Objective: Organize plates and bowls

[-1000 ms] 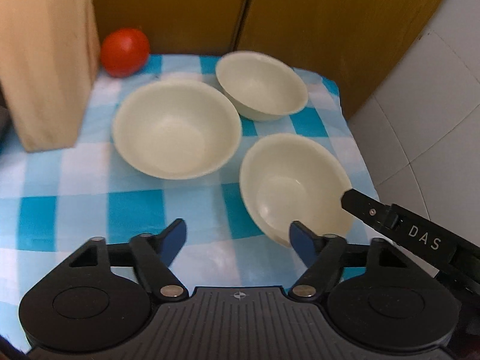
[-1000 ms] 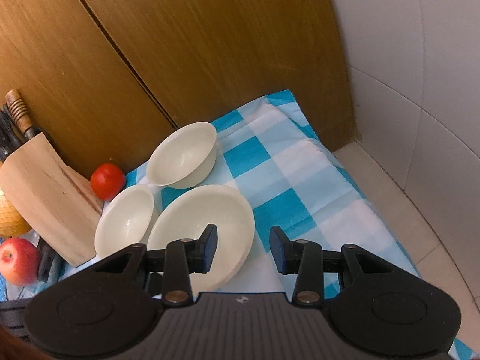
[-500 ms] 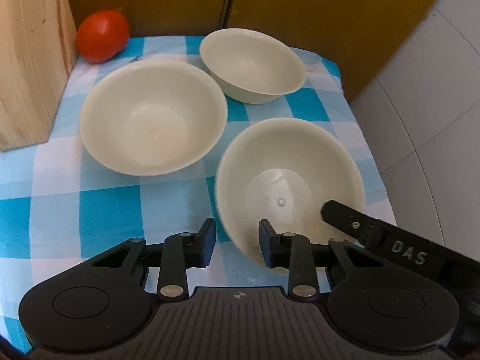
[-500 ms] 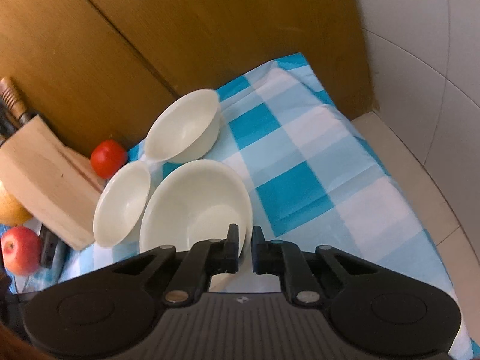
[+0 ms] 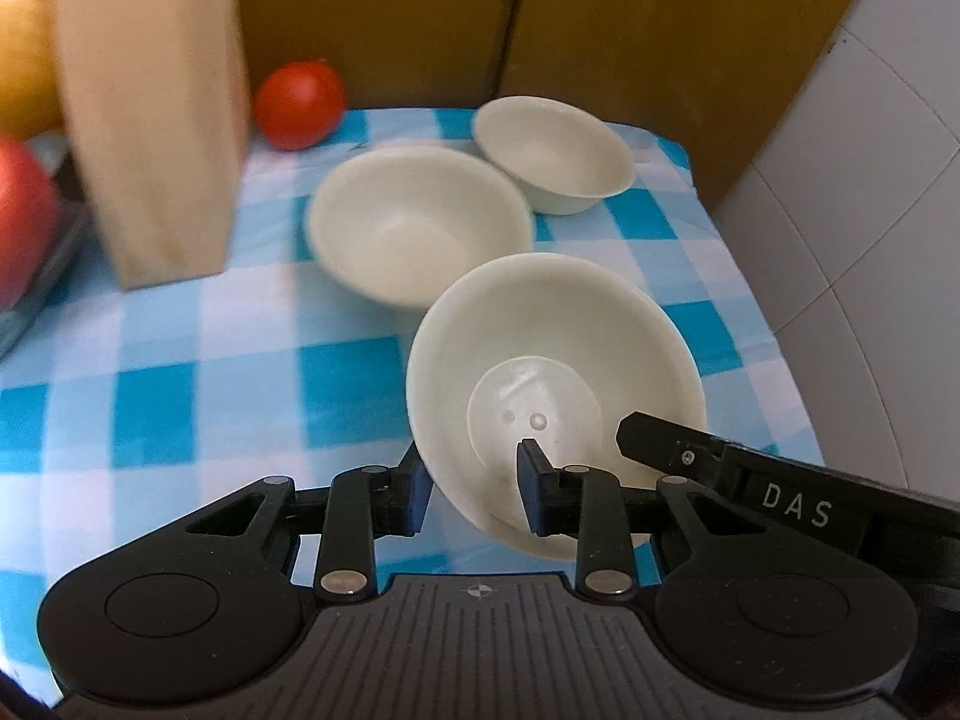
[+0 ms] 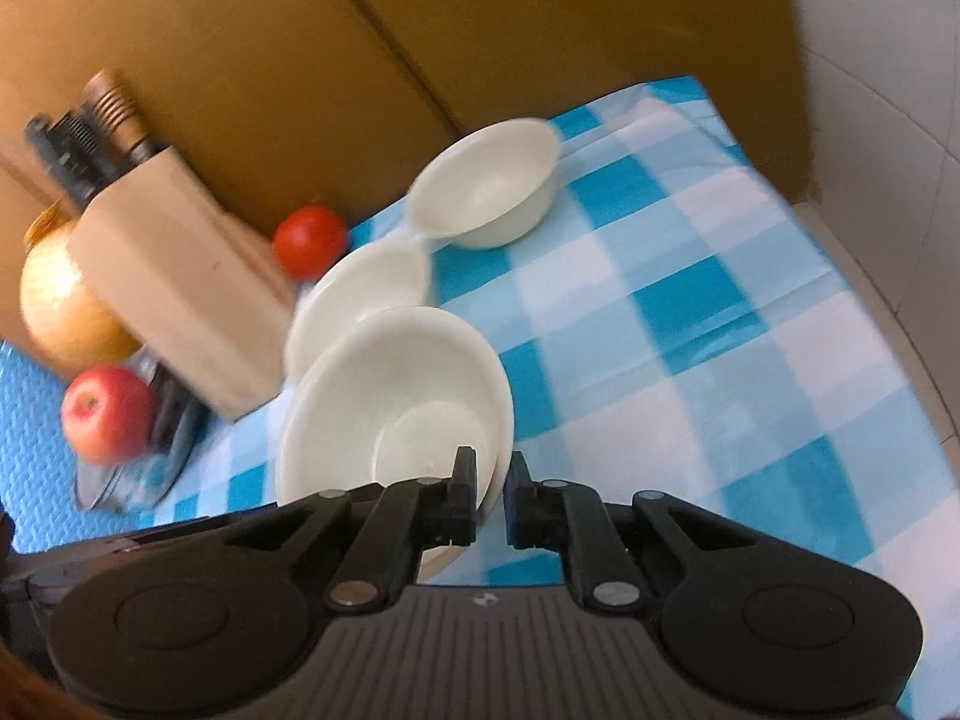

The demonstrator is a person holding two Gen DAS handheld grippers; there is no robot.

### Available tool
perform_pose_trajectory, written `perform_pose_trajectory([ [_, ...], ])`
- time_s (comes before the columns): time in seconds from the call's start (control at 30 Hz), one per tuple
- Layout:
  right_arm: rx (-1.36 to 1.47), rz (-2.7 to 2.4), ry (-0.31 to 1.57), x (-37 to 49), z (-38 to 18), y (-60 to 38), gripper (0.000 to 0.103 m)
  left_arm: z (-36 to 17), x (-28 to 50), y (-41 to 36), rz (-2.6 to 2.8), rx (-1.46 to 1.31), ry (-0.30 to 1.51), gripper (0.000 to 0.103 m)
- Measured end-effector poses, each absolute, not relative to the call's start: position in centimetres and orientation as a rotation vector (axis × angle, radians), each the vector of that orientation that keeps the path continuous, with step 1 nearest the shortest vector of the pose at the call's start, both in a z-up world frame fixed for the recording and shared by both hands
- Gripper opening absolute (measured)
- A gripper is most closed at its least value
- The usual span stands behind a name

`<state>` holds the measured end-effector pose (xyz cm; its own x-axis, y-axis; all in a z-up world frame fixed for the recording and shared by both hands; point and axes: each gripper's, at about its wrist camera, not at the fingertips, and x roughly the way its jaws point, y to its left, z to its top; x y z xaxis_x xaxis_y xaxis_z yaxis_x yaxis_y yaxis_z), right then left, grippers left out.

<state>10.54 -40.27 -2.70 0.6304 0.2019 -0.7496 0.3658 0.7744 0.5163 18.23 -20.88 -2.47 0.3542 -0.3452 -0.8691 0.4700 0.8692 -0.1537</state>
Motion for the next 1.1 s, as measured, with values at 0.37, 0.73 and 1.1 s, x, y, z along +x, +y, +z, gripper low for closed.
perform_pose_trajectory([
  [0.37, 0.651, 0.015, 0.943, 9.8, -1.3, -34.4, 0.012, -1.3, 16.5, -14.3, -0.462, 0.069, 1.090, 0.040],
  [0.73, 0.639, 0.035, 0.989, 8.8, -1.9, -32.4, 0.013, -2.2, 15.2, -12.6, -0.440, 0.099, 1.114, 0.042],
  [1.1, 0.635, 0.001, 0.987, 8.9, -2.5, -32.8, 0.014, -3.4, 15.8, -13.3, -0.438, 0.095, 1.130, 0.041],
])
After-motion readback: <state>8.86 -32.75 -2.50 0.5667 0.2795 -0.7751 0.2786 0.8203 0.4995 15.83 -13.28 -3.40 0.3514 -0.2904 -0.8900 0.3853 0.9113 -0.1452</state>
